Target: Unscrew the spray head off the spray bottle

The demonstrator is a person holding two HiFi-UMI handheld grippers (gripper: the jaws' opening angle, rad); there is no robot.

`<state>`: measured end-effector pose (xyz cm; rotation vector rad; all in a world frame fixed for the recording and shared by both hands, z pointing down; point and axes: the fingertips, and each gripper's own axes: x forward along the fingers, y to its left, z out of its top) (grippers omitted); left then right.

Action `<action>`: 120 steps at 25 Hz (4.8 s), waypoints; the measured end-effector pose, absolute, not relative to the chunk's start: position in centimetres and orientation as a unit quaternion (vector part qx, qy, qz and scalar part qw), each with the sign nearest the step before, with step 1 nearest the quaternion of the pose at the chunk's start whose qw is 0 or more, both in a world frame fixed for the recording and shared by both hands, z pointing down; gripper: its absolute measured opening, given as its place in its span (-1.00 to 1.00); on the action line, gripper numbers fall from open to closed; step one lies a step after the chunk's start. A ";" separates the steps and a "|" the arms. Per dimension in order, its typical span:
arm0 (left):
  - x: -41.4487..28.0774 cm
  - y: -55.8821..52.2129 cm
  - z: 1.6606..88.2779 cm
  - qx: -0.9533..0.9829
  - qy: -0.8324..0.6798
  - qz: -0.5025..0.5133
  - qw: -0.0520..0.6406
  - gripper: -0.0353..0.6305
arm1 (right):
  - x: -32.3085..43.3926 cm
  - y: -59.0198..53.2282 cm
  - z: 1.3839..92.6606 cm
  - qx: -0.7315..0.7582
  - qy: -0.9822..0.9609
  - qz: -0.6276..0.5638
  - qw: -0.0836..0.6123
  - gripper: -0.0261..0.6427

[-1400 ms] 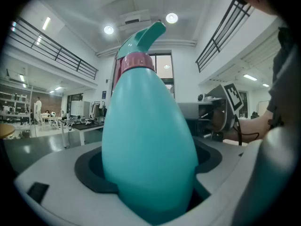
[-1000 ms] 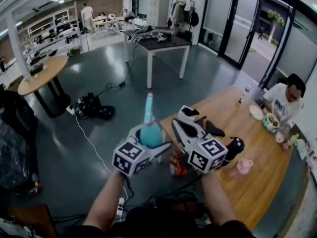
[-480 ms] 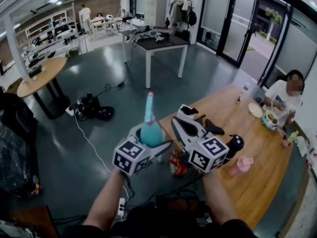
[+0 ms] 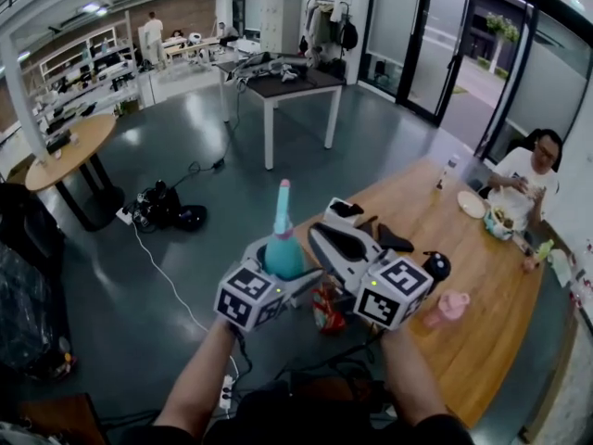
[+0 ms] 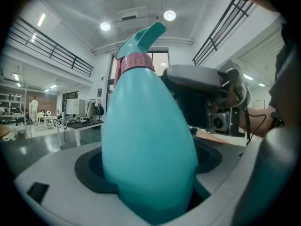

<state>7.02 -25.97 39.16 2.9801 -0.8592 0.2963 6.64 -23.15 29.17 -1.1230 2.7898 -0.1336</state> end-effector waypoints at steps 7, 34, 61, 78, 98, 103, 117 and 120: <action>8.7 -25.5 39.6 0.959 -0.261 0.110 0.007 0.47 | 5.3 -22.7 29.5 -0.350 0.933 -0.069 0.044 -0.44; 10.1 -17.3 38.6 0.994 -0.012 0.107 -0.018 0.47 | 5.4 -18.4 28.9 -0.204 0.976 -0.059 0.049 -0.51; 9.6 -23.9 40.6 0.960 -0.237 0.149 -0.011 0.47 | 5.8 -22.7 30.6 -0.389 0.918 -0.075 0.017 -0.50; 9.6 -19.2 39.8 0.990 -0.054 0.127 -0.015 0.47 | 5.5 -19.9 30.4 -0.210 0.973 -0.076 0.053 -0.50; 8.3 -25.1 42.9 0.952 -0.255 0.170 0.020 0.47 | 5.5 -23.4 32.3 -0.375 0.922 -0.093 0.022 -0.47; 8.8 -24.6 42.9 0.952 -0.246 0.181 0.009 0.47 | 5.8 -23.8 32.2 -0.393 0.915 -0.089 0.013 -0.47; 9.6 -19.4 40.6 0.988 -0.082 0.127 0.001 0.47 | 5.7 -20.0 30.8 -0.197 0.974 -0.084 0.070 -0.51; 9.7 -19.2 40.2 0.991 -0.075 0.114 0.005 0.47 | 5.6 -19.9 30.5 -0.183 0.977 -0.078 0.073 -0.51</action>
